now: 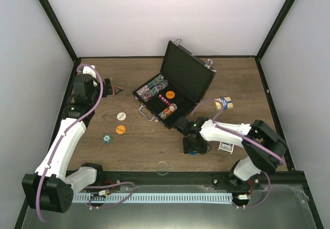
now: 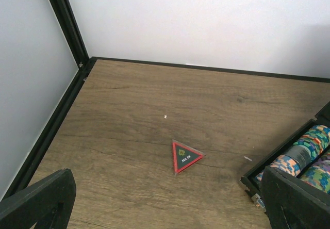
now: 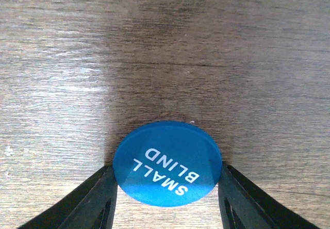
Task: Pack up texas hold em set
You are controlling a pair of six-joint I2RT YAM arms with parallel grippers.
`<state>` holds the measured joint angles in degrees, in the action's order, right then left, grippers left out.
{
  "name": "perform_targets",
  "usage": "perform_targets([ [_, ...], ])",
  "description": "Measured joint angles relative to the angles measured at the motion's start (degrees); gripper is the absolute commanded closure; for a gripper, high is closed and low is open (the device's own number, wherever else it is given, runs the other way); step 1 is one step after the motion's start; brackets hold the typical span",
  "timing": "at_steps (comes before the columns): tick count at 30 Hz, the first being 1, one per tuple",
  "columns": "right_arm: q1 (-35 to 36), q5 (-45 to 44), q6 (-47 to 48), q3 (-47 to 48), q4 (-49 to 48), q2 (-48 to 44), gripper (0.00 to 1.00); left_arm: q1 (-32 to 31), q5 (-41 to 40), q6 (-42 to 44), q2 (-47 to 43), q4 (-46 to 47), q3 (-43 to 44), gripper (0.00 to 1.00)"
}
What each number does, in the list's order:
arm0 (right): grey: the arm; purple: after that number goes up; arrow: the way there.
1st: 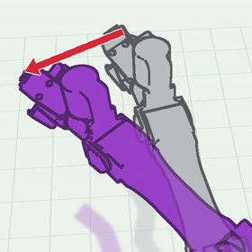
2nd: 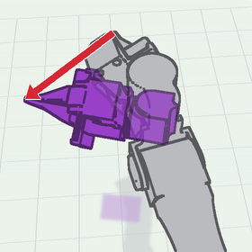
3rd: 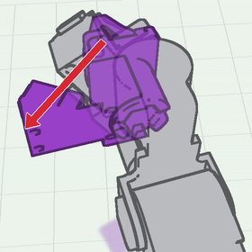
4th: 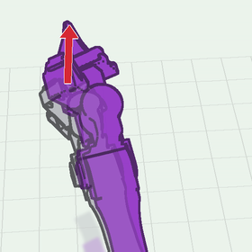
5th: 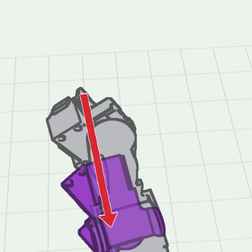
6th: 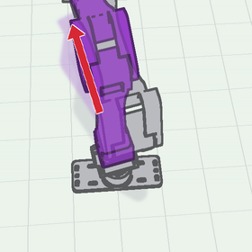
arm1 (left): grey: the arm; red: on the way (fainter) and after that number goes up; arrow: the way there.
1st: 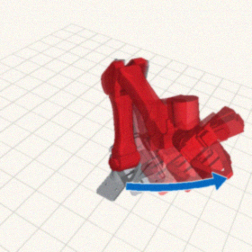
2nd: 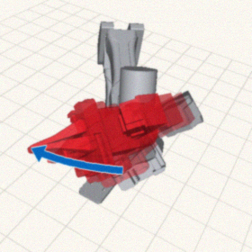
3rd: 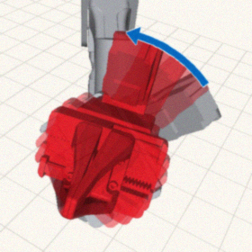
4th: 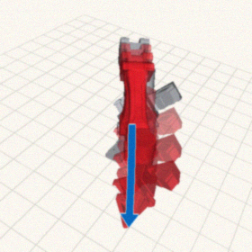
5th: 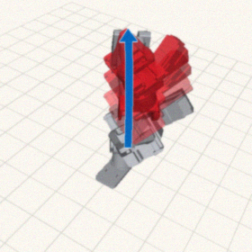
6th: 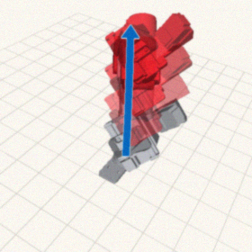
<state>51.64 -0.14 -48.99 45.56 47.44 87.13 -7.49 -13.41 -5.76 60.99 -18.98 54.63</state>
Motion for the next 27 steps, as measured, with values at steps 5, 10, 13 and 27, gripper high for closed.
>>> perform_targets([
  [5, 0.0, -0.2, 0.5, 0.0, 0.0, 0.0, 0.49, 0.0, 0.2, 0.0, 0.0, 0.0, 0.0, 0.00],
  [10, 0.0, -1.6, 1.5, 0.5, 1.0, 0.0, 0.49, 0.0, 0.2, 0.0, 0.0, 0.0, 0.0, 0.00],
  [13, 0.0, -2.8, 2.1, 1.2, 2.7, -0.1, 0.49, 0.0, 0.2, 0.0, 0.0, 0.0, 0.0, 0.00],
  [27, -4.3, -6.8, 10.4, 18.6, -0.6, 6.8, 0.49, 0.0, 0.2, 0.0, 0.0, 0.0, 0.0, 0.00],
])
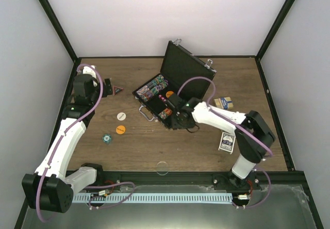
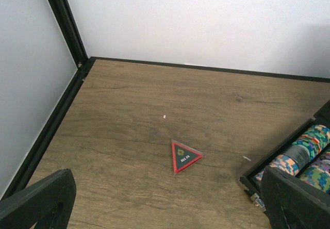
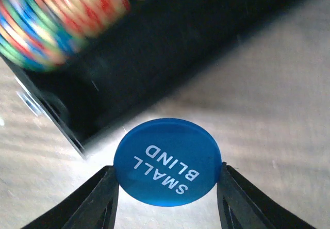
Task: Pack up texas hold em set
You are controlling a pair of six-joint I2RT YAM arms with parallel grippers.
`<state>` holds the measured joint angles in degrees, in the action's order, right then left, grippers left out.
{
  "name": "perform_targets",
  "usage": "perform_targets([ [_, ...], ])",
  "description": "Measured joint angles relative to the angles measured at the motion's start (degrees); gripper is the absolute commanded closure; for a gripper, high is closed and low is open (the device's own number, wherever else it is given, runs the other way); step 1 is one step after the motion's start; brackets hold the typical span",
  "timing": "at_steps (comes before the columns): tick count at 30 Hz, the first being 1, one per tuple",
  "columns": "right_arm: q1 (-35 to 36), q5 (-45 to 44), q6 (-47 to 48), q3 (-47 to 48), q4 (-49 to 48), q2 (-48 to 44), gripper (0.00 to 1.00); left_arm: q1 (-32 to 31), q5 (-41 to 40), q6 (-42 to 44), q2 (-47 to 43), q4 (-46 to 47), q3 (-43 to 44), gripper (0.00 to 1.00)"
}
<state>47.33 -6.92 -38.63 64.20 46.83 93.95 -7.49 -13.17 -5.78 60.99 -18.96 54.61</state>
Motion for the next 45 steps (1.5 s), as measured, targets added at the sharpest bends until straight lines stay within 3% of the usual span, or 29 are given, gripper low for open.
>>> perform_targets([
  [11, -2.9, -1.5, 11.3, 24.6, -7.1, 17.7, 0.49, 0.0, 0.4, 0.0, 0.0, 0.0, 0.0, 0.00],
  [16, -3.0, -1.0, 14.3, 31.0, -7.9, 25.0, 0.49, 0.0, 0.4, 0.0, 0.2, 0.0, -0.1, 0.00],
  [24, -3.2, -0.7, 16.6, 36.0, -7.9, 31.4, 0.48, 0.0, 0.6, 0.0, 0.7, 0.0, -0.1, 0.00],
  [33, -3.4, -0.7, 17.4, 37.7, -7.3, 33.3, 0.33, 0.0, 0.8, 0.0, 0.7, 0.0, -0.1, 0.00],
  [41, -3.5, -1.1, 18.0, 38.2, -7.0, 33.6, 0.31, 0.0, 0.7, 0.0, 0.7, 0.0, -0.1, 0.00],
  [45, -3.5, -1.1, 18.4, 38.2, -7.0, 33.5, 0.25, 0.0, 0.5, 0.0, 0.7, 0.0, -0.1, 0.00],
])
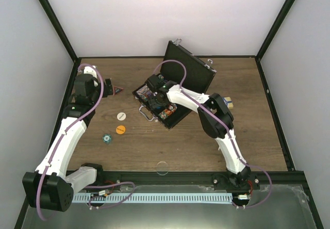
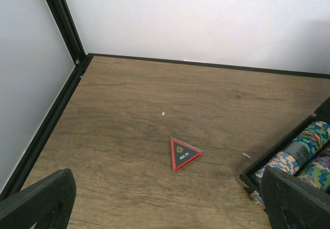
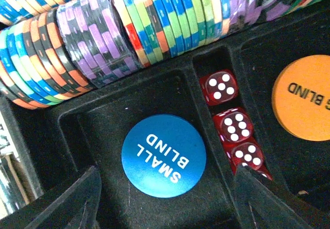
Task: Pack up texas hold em set
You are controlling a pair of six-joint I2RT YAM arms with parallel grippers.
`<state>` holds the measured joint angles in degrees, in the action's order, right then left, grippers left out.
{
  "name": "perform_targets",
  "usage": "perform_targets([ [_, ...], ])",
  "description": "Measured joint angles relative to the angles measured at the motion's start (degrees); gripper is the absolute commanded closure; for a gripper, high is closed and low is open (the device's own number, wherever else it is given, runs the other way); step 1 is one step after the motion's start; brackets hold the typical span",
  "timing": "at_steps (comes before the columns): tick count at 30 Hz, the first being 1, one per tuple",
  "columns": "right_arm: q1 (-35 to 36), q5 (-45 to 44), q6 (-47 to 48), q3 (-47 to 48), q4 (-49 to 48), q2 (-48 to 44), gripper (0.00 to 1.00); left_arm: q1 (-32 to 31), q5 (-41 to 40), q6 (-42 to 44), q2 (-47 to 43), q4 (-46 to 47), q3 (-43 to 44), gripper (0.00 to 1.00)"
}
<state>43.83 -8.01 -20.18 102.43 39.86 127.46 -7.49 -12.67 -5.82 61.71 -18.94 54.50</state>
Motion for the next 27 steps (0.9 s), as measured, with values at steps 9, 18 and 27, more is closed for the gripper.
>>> perform_targets([
  [9, 0.0, -4.3, 1.6, -14.3, -0.4, -17.6, 0.01, 0.0, -2.3, -0.2, -0.2, 0.4, -0.7, 0.00],
  [18, -0.4, -6.9, -2.8, -34.7, 1.6, -42.2, 0.00, 0.0, -3.3, -0.3, -0.2, 0.5, -0.7, 0.00],
  [27, -9.0, -1.3, -18.1, -50.4, 11.8, -56.6, 0.00, 0.0, -3.3, -0.4, -0.2, 0.5, -0.7, 0.00],
])
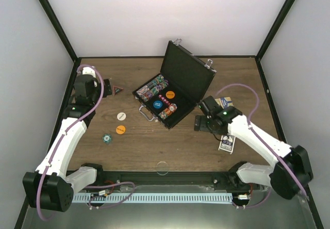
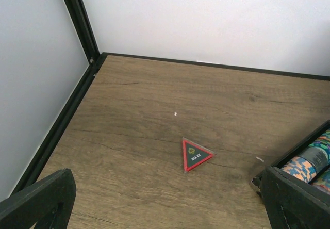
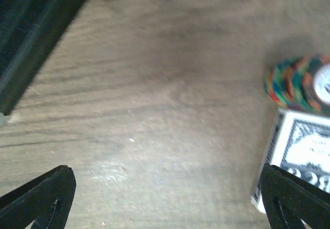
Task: Pack up texas hold em set
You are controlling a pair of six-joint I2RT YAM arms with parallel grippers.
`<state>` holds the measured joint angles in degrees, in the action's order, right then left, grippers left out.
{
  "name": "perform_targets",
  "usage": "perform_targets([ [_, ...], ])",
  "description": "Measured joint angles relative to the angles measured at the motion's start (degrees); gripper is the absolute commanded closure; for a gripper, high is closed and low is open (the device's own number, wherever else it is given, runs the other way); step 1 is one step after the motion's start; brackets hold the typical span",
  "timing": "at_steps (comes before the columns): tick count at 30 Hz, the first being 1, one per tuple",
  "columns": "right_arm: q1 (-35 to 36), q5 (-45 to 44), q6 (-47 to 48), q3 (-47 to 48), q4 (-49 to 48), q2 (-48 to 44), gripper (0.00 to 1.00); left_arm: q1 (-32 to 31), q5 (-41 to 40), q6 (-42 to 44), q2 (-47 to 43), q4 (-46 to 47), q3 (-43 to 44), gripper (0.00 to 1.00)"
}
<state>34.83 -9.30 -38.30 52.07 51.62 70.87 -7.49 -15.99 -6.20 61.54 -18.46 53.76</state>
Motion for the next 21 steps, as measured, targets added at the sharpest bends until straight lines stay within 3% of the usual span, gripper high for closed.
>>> perform_targets([
  [5, -8.1, 1.5, -5.2, -4.7, 3.3, -6.5, 0.00, 0.0, 0.4, -0.2, 0.0, 0.0, 0.0, 0.00],
  [10, -17.8, 1.9, -6.3, -4.8, 0.2, -6.4, 0.00, 0.0, 1.1, -0.4, 0.0, 0.0, 0.0, 0.00],
  [21, -30.3, 2.0, -4.2, 0.0, -17.9, 11.5, 0.00, 0.0, 1.9, -0.9, -1.4, 0.0, 0.0, 0.00],
])
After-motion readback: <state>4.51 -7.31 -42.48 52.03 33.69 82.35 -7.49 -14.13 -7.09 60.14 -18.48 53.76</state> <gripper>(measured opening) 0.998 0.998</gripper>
